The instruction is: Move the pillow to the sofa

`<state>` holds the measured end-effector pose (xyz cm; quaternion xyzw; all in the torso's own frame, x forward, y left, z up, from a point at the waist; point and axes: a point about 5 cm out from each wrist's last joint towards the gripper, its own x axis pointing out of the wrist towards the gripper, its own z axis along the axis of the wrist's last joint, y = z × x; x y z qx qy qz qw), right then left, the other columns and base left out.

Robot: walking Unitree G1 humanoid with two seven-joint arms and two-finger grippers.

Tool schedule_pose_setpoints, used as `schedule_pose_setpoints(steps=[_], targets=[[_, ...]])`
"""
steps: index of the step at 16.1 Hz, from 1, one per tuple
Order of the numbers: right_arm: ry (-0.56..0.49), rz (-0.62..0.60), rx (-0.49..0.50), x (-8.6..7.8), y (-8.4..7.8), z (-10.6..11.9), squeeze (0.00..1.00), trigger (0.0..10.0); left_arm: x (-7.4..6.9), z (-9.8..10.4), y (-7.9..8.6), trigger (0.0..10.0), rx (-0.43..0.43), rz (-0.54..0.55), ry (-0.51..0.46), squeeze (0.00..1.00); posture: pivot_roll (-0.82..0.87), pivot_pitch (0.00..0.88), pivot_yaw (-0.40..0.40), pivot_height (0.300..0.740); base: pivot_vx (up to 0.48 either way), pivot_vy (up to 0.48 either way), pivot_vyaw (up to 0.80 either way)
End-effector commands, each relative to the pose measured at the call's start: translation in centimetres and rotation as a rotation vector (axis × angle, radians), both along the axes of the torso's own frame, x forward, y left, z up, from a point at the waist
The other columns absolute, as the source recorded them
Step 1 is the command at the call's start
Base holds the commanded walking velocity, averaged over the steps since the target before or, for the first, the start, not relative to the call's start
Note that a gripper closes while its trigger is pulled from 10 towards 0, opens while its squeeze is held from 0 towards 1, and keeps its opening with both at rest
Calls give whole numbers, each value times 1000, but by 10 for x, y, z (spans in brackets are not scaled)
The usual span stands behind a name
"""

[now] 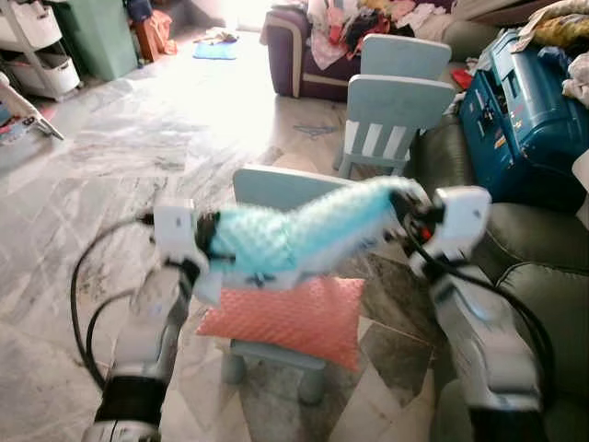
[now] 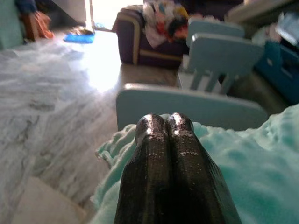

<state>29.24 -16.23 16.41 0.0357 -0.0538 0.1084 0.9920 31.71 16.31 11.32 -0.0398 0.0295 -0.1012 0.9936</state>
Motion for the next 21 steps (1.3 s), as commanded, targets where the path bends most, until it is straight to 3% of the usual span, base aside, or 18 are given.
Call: schedule_pose_setpoints(steps=[1,5,7,8,11,15,21], targets=[[-9,-31,-2,-7,-8,3,0,10000,-5,1,0,10000,21,-35,-8,0,-159,0,6,740,0,0,0],[35,-164,31,-23,-18,-11,0,10000,-13,-13,3,10000,34,-32,22,0,-163,0,4,740,0,0,0],[48,-187,47,-25,-16,-14,0,10000,-13,-15,1,10000,-9,-15,46,0,-159,0,-7,740,0,0,-800],[43,-171,31,-25,-11,-13,0,10000,-14,-18,-2,10000,-58,-33,67,0,-157,0,-19,740,0,0,0],[50,-162,38,-24,-8,-13,0,10000,-14,-18,-4,10000,-82,-50,65,0,-151,0,-34,740,0,0,0],[61,-131,27,-25,-2,-13,0,10000,-18,-19,-7,10000,-173,-41,89,0,-148,15,-55,740,0,0,-800],[100,-140,19,-38,-5,-22,0,10000,-31,-22,-17,10000,-106,-121,96,0,-159,55,-47,740,0,0,-800]])
